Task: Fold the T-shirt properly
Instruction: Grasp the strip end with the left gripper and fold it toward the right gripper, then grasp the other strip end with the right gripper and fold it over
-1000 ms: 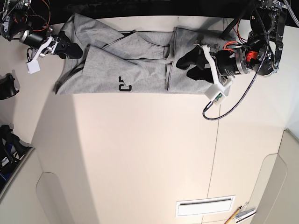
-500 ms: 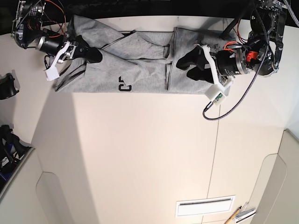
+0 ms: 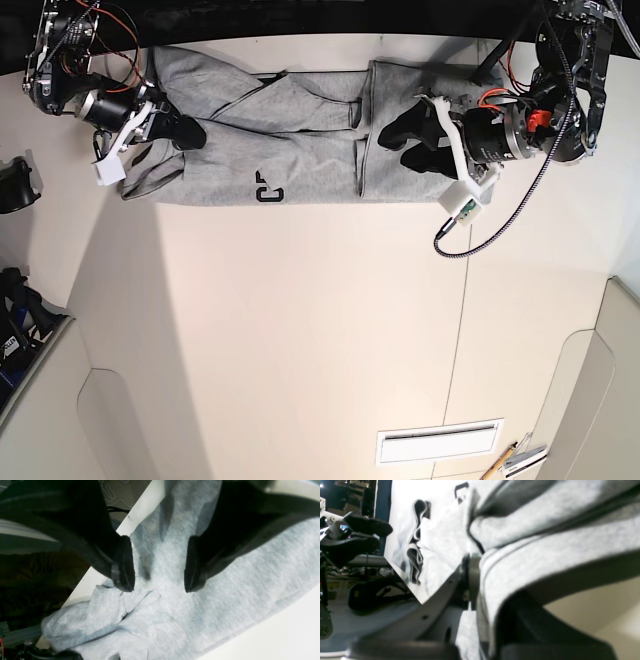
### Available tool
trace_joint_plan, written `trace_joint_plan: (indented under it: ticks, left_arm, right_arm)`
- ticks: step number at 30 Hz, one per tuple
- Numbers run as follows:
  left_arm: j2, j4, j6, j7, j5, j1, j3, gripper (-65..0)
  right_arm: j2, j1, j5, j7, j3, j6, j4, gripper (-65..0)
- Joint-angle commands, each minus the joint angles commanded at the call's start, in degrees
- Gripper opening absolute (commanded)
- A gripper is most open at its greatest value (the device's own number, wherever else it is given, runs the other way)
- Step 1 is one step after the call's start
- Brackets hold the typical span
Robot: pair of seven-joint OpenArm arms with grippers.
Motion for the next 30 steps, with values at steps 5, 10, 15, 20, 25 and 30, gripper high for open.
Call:
trace_joint_plan:
  ticks: [5,10,15,20,25,30]
  left_arm:
    - [0.00,0.42,0.00,-0.04,-0.81,0.00,-1.81,-29.6]
    - [0.00,2.69,0.00,0.59,-4.66,0.04,-10.82,-29.7]
    - [0.00,2.67,0.00,2.99,-5.27,1.03,-14.47,-29.6]
    - [0.00,2.27,0.00,2.95,-4.35,6.62,-14.47,-29.6]
    - [0.61,-0.26,0.00,2.49,-4.44,10.47,-14.45,-29.6]
    - [5.81,-4.74,0.00,0.74,-4.37,11.13,-14.45,-29.6]
  right_arm:
    - [0.39,0.02,-1.07,0.00,0.11,0.00,0.07,-65.0]
    - [4.63,0.02,-2.08,0.20,0.46,0.00,0.07,-65.0]
    - [10.38,1.01,-2.10,0.17,2.58,-0.02,0.07,-65.0]
    - [16.04,4.07,-2.05,0.00,4.96,-0.02,0.11,-65.0]
    - [18.91,7.72,-2.03,-0.74,4.94,-0.24,1.49,-65.0]
    - [18.49,7.93,-2.01,-1.60,4.92,-0.44,11.21,-65.0]
